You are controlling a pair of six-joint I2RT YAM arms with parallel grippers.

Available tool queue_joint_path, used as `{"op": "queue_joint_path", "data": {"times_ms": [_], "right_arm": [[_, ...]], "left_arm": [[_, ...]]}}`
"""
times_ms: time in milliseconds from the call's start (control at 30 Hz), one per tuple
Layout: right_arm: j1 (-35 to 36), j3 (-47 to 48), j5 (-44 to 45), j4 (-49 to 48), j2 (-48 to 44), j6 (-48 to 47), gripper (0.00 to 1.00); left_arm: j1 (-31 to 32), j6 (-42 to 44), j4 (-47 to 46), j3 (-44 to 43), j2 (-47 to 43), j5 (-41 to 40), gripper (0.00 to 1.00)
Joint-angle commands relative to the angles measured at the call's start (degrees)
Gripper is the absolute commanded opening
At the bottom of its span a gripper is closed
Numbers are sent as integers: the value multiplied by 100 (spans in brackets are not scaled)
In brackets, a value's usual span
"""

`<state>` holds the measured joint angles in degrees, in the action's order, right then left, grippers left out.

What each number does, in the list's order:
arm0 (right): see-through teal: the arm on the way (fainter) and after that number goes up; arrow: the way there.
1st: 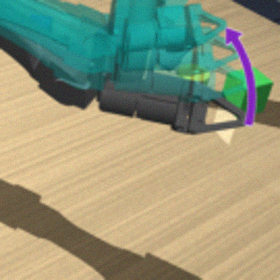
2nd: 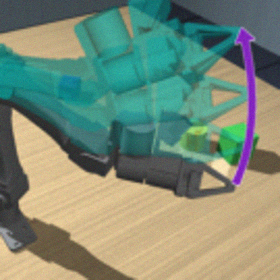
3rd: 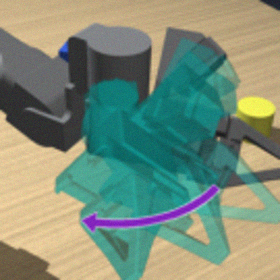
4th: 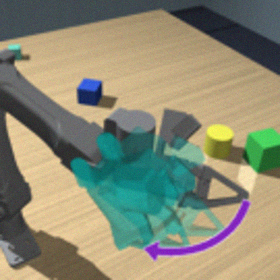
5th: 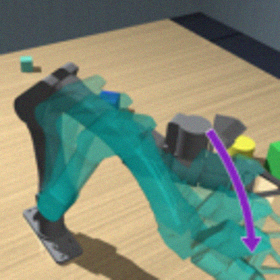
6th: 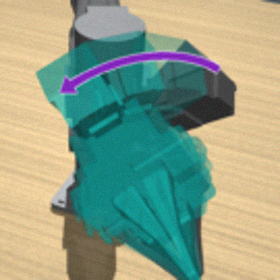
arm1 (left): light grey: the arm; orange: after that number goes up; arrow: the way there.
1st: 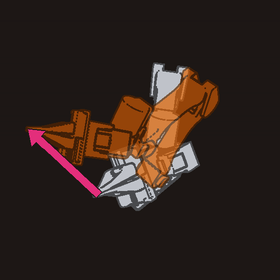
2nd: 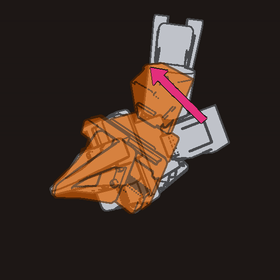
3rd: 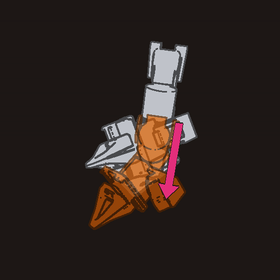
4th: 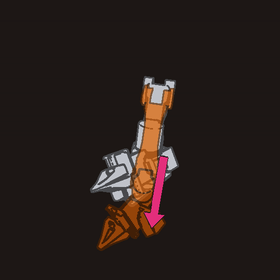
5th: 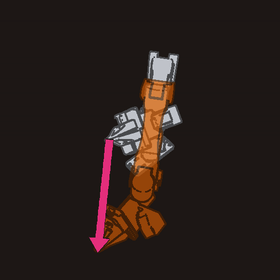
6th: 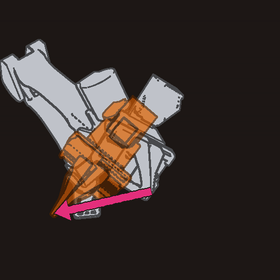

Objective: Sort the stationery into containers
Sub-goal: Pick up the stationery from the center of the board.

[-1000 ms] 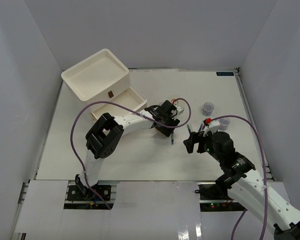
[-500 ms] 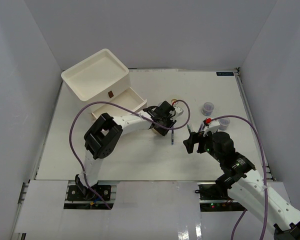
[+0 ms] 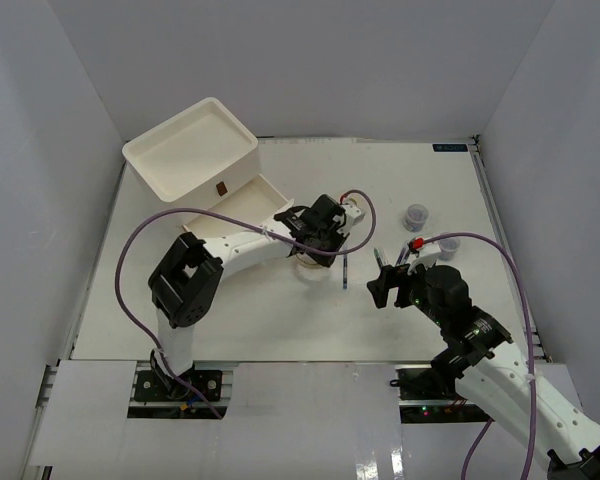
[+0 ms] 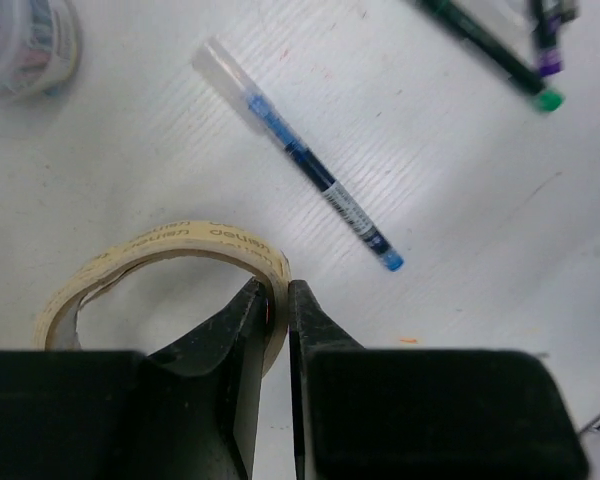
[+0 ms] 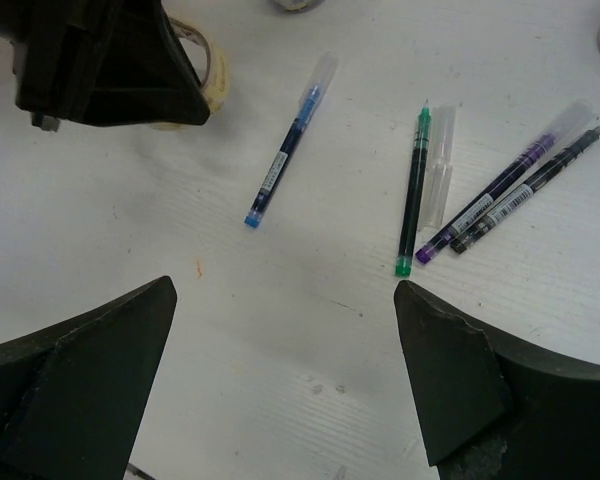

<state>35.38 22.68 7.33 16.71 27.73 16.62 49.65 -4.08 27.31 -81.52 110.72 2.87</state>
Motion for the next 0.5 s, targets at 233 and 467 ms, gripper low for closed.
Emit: {"op": "queue_joint_path", "data": {"times_ms": [233, 467], "right_arm": [[13, 132, 93, -71, -153, 43, 96], [22, 211, 93, -80, -74, 25, 96]], "left_arm": [[71, -1086, 1389, -1691, -753, -734, 22], [-34, -1447, 2918, -3212, -455, -1780, 22]]}}
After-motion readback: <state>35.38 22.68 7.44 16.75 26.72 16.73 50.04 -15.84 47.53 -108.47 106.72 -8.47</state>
